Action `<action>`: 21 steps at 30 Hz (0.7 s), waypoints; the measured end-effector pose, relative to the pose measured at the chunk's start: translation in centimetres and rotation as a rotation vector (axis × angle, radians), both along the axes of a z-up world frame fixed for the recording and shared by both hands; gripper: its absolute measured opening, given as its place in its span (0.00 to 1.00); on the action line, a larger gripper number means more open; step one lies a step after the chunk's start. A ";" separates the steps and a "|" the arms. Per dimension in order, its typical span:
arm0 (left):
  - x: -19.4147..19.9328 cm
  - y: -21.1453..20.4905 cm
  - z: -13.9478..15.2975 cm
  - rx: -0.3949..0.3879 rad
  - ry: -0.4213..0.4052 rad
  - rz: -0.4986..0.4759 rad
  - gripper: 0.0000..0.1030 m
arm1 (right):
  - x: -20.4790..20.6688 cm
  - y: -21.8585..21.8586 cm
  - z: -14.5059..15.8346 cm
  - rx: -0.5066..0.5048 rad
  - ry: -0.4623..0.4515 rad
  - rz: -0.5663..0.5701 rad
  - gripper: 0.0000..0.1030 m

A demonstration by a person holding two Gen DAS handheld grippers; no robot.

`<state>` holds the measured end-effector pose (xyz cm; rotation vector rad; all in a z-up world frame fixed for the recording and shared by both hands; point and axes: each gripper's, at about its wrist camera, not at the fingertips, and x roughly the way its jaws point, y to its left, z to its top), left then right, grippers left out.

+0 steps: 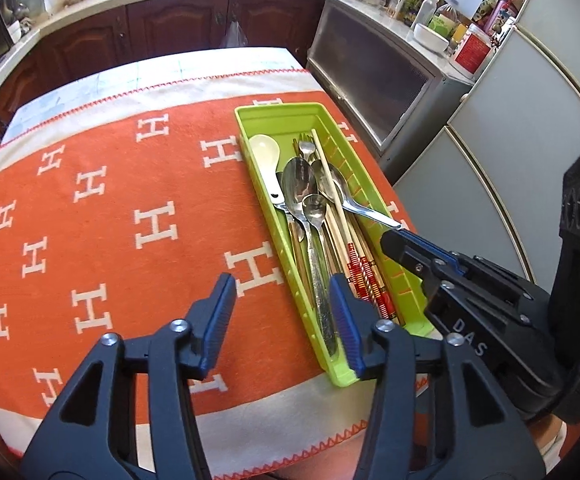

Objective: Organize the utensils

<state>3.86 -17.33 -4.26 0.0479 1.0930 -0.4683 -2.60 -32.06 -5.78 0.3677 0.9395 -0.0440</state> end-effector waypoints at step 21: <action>-2.8 5.1 1.1 0.084 -0.084 0.125 0.86 | -3.7 2.5 0.2 -0.043 0.051 -0.019 0.61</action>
